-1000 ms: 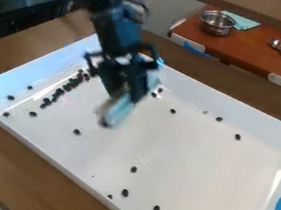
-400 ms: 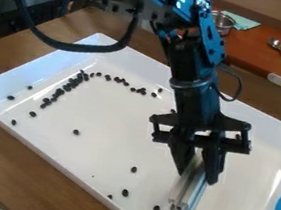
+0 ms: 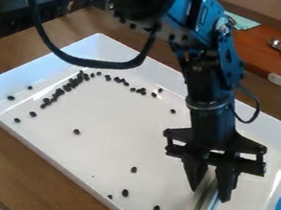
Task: Sweep into pile
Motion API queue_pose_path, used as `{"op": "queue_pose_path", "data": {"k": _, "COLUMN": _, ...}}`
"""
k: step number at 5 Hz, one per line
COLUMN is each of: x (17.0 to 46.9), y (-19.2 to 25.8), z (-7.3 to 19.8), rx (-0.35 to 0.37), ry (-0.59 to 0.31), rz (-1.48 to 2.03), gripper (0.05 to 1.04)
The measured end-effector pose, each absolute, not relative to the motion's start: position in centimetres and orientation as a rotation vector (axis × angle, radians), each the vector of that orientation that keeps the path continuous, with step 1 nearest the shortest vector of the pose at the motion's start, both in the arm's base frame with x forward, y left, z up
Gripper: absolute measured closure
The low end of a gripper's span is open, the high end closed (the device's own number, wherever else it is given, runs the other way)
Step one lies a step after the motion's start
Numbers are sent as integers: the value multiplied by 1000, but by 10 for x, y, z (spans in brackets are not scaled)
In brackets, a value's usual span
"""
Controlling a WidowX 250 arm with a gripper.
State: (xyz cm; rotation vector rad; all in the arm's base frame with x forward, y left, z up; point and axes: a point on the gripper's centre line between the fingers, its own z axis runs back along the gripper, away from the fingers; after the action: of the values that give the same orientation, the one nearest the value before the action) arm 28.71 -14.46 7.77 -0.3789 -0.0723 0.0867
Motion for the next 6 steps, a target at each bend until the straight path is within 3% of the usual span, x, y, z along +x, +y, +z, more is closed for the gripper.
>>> {"op": "queue_pose_path", "data": {"k": 2, "x": 273, "y": -129, "z": 57, "rx": -354, "ry": -47, "rz": 70, "gripper": 704}}
{"op": "queue_pose_path", "data": {"k": 4, "x": 265, "y": -109, "z": 56, "rx": -348, "ry": -90, "rz": 48, "gripper": 704}}
{"op": "queue_pose_path", "data": {"k": 6, "x": 255, "y": -78, "z": 55, "rx": -291, "ry": -28, "rz": 32, "gripper": 704}}
